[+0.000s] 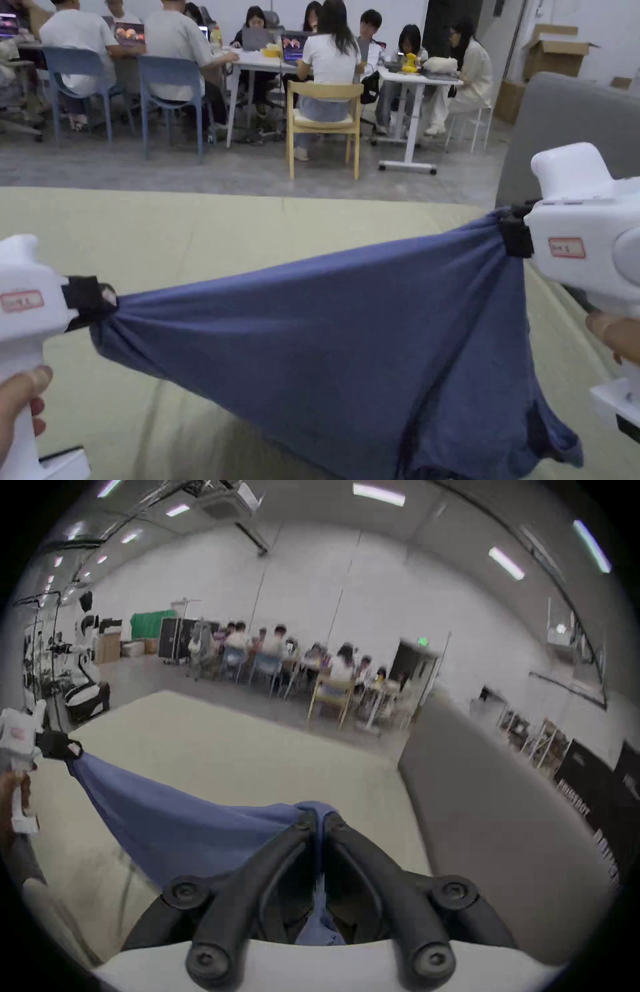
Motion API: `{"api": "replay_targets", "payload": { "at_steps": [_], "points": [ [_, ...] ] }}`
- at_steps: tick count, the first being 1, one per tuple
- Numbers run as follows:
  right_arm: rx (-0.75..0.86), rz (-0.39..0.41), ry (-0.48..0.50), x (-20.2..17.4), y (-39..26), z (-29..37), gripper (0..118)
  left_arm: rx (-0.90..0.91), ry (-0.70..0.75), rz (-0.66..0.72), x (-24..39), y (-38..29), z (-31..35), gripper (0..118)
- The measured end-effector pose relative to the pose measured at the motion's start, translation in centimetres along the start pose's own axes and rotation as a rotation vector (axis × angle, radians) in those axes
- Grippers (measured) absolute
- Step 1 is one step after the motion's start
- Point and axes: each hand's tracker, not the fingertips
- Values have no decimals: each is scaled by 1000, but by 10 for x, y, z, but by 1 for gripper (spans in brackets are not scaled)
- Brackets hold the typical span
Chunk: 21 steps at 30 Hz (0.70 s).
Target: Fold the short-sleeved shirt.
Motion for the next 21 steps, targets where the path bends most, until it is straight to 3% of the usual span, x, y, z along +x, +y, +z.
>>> {"api": "replay_targets", "payload": {
  "at_steps": [4,9,12,21],
  "points": [
    [56,16,-51,18,71,-2,6,136,24,-98,48,106,13,2],
    [60,2,-92,38,135,-14,6,234,46,-124,88,196,23,2],
    [33,-23,-84,47,167,-27,6,261,102,-203,109,228,24,2],
    [11,-29,-99,55,235,-54,6,295,195,-215,115,270,11,2]
  ]
}}
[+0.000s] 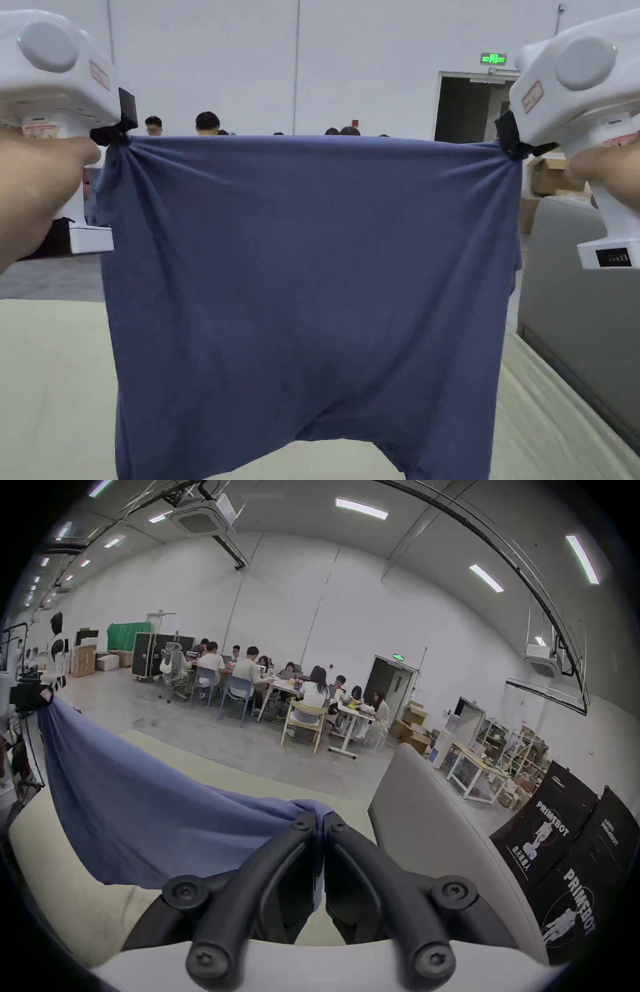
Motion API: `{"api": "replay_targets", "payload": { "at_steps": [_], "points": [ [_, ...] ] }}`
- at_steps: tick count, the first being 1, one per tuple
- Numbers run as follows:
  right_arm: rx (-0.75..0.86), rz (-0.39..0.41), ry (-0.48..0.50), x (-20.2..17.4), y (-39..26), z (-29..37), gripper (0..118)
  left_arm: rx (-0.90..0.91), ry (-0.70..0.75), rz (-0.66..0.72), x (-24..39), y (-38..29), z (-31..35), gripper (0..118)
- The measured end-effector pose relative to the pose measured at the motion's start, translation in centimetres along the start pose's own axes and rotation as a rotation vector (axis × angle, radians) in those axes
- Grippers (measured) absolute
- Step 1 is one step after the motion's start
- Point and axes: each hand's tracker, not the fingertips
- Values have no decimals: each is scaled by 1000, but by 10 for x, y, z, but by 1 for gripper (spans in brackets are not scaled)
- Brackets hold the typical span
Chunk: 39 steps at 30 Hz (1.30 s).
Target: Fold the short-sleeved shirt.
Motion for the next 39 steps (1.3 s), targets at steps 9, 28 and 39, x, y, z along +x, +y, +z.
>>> {"api": "replay_targets", "payload": {
  "at_steps": [9,28,39],
  "points": [
    [-49,26,5,-14,-3,-47,6,-44,34,-56,6,-23,-25,2],
    [-569,-154,152,-98,-402,-167,6,-750,21,36,-36,-427,-121,2],
    [-557,-211,254,-89,-493,-8,6,-827,-89,-57,-88,-477,18,2]
  ]
}}
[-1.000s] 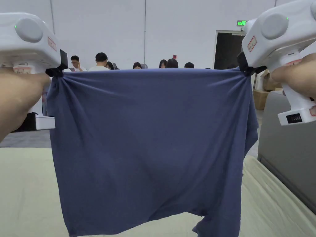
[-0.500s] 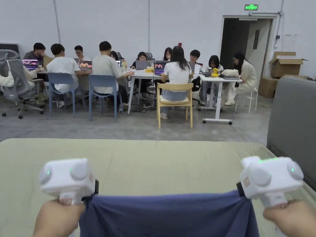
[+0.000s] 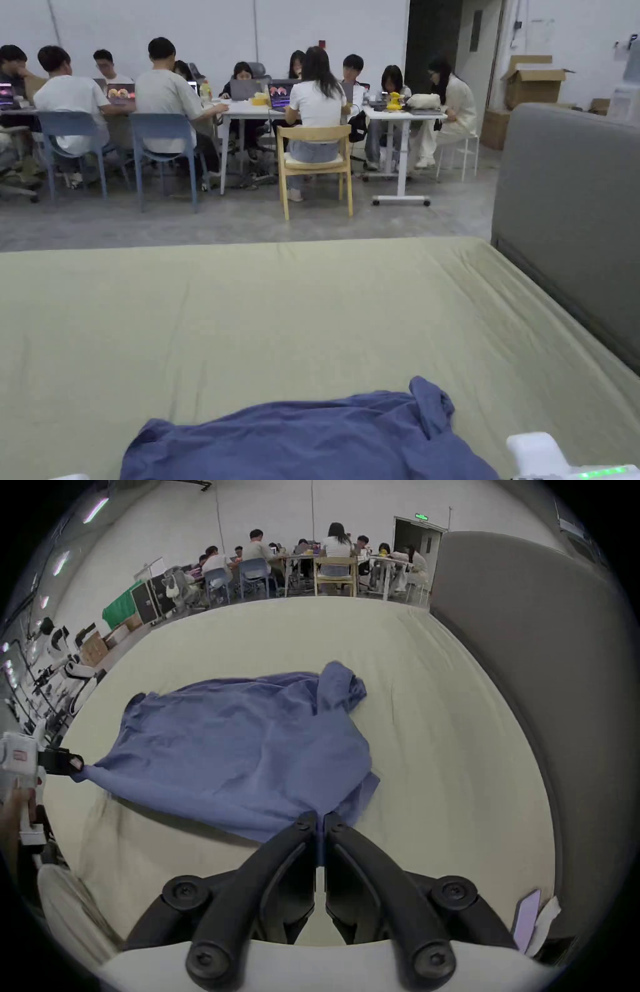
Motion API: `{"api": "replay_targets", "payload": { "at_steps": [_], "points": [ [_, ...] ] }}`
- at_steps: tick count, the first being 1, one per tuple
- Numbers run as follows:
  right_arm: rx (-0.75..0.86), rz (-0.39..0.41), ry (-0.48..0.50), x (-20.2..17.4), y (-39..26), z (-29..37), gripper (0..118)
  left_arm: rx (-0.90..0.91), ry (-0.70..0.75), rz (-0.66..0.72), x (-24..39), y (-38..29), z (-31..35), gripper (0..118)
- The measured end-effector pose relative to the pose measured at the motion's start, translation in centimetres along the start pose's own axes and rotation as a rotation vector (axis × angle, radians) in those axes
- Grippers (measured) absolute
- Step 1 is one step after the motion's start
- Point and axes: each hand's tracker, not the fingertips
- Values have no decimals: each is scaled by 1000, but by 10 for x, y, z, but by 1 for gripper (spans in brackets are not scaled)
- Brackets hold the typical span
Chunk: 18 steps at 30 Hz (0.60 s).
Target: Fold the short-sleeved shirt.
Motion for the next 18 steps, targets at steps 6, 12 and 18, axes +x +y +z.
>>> {"api": "replay_targets", "payload": {
  "at_steps": [6,12,18],
  "points": [
    [-13,-17,13,-5,-56,36,6,29,-16,-7,-3,-57,44,2],
    [-73,-35,17,-4,-105,48,5,12,-22,27,-12,-122,57,2],
    [-152,-22,-11,-10,-150,33,5,-44,-32,124,-15,-165,48,2]
  ]
}}
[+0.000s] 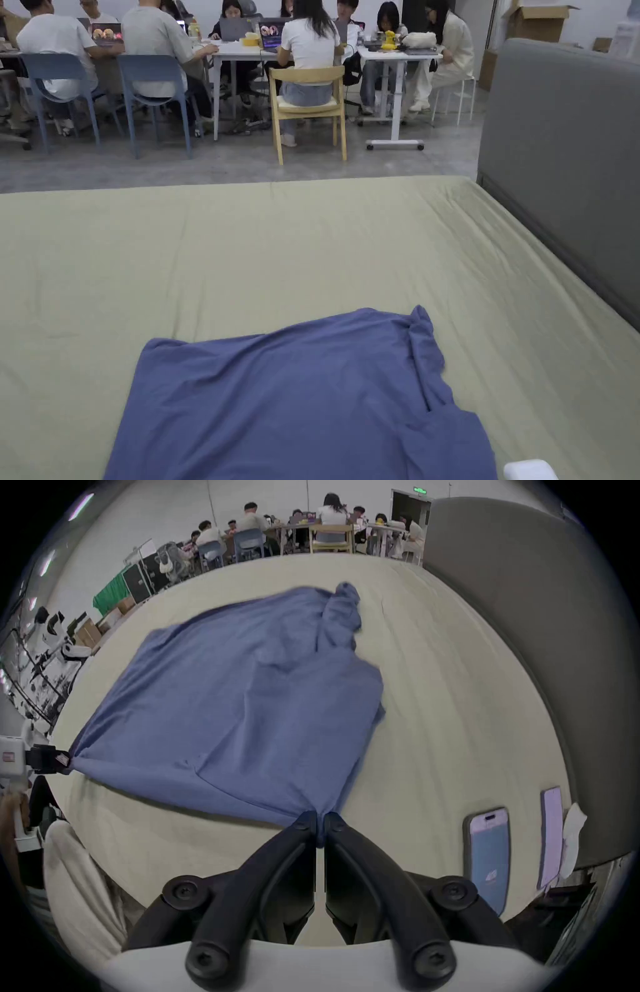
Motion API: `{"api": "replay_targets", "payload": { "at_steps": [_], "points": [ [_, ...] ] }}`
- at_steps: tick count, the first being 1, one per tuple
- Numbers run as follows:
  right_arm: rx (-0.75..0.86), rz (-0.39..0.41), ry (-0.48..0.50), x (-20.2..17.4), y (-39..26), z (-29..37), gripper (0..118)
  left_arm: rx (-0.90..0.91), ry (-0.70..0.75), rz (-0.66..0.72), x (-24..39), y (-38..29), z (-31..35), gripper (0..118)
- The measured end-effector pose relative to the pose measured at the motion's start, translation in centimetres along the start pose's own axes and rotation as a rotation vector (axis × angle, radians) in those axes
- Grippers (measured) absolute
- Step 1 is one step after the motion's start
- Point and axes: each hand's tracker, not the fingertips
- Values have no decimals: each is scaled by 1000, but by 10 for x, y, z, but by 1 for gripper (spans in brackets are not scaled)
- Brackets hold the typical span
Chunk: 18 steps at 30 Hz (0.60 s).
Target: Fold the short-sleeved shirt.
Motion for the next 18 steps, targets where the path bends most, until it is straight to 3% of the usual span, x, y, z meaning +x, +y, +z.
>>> {"api": "replay_targets", "payload": {
  "at_steps": [9,15,16,17,18],
  "points": [
    [-106,-47,2,4,-21,-47,5,-71,98,-27,0,2,-55,2],
    [-144,-11,2,2,-12,-57,5,-39,122,-22,-2,-4,-65,3],
    [-166,-7,13,4,-6,-54,8,-33,112,-2,-3,-2,-61,8],
    [-188,1,21,5,2,-47,30,-25,102,22,-3,2,-49,49],
    [-160,25,13,7,8,-30,74,32,91,50,-2,6,-29,99]
  ]
}}
